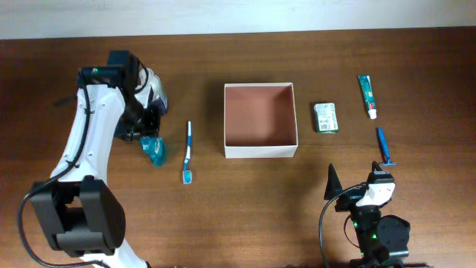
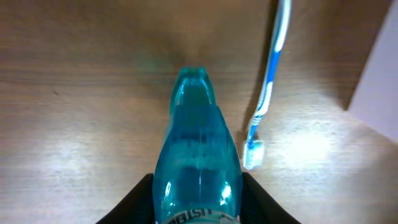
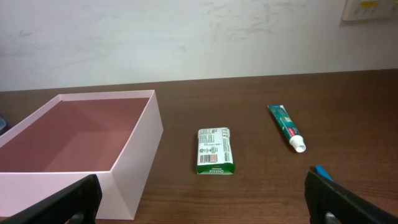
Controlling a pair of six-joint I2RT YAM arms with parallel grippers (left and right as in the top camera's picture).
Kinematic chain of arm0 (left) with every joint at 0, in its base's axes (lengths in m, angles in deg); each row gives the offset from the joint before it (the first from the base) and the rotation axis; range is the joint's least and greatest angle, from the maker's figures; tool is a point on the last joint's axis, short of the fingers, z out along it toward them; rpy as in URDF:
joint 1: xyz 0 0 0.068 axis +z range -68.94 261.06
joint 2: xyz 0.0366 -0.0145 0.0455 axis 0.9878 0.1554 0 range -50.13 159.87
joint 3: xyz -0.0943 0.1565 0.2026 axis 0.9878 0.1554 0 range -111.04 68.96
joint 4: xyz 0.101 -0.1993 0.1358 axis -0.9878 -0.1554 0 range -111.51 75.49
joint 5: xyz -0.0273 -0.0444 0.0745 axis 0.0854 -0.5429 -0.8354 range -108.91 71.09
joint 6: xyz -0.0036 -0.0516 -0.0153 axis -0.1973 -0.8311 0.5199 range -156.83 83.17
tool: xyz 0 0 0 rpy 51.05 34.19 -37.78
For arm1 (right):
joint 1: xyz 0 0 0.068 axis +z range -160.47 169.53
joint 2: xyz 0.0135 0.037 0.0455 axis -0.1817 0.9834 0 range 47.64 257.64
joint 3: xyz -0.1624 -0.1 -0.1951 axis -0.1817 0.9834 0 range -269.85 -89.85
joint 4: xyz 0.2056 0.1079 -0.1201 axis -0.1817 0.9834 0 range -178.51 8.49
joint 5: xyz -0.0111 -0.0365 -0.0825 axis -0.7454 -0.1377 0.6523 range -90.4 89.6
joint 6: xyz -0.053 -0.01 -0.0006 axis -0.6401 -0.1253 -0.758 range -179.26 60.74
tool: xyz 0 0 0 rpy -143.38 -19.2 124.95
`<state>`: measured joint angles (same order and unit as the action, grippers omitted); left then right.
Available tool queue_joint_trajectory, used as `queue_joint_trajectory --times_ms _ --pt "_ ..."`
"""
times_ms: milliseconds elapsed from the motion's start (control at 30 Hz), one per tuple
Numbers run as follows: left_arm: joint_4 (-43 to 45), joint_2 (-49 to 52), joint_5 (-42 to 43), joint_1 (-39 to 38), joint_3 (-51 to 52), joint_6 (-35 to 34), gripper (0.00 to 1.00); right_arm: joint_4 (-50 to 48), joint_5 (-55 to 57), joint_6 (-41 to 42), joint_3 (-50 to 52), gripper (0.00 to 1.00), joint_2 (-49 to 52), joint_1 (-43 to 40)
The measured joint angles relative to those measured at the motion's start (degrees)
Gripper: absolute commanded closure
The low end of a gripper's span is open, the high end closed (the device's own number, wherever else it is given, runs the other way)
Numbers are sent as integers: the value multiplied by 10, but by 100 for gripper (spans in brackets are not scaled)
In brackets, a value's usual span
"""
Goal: Pack container
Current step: 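Close the left gripper on the Listerine bottle neck and lift, then carry the Listerine bottle with the left gripper over the box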
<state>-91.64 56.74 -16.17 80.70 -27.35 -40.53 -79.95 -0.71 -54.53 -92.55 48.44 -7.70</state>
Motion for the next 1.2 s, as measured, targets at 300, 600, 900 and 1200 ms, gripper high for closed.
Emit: queue_joint_trajectory --times_ms 300,600,900,1200 --pt "-56 1 28 -23 -198 0 100 0 0 0 0 1 0 0" --pt "10 1 73 -159 -290 0 99 0 0 0 0 1 0 0" --pt "100 25 56 -285 -290 -46 100 0 0 0 0 1 0 0" --pt "118 119 27 -296 -290 -95 99 0 0 0 0 1 0 0"
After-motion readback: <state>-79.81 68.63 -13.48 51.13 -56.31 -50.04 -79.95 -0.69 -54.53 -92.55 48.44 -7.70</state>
